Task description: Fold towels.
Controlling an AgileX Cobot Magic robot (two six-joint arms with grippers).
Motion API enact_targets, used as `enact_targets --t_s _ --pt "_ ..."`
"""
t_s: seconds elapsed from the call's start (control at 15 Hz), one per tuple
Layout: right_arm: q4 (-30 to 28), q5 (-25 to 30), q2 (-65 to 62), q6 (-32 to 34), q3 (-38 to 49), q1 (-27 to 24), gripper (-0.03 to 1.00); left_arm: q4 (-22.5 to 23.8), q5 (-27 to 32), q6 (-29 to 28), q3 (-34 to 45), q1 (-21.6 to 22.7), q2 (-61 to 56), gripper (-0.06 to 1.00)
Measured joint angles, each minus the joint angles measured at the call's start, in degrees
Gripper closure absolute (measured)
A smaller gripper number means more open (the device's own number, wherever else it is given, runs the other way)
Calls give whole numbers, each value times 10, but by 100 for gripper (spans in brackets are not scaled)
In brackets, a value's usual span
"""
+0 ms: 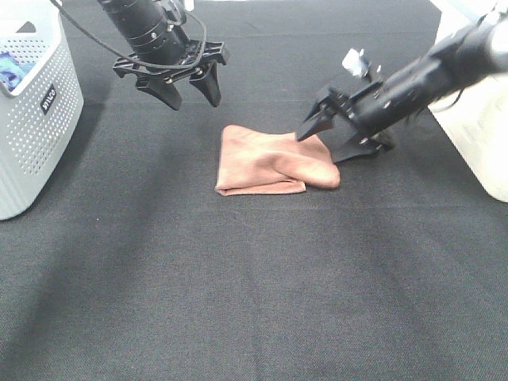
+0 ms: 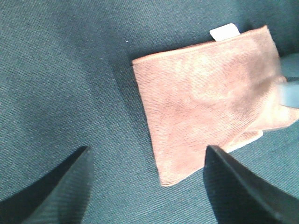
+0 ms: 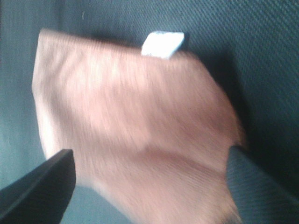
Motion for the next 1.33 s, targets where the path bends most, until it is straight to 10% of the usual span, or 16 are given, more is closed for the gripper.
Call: enact_targets --t_s 0.53,0.87,1.33 --pt "-148 145 -140 135 3 -1 14 13 56 13 0 0 -18 30" --pt "-214 156 -297 157 120 -1 14 122 57 -9 11 -23 -159 30" --pt "-269 156 -553 183 320 -1 14 240 58 -89 298 -92 -418 30"
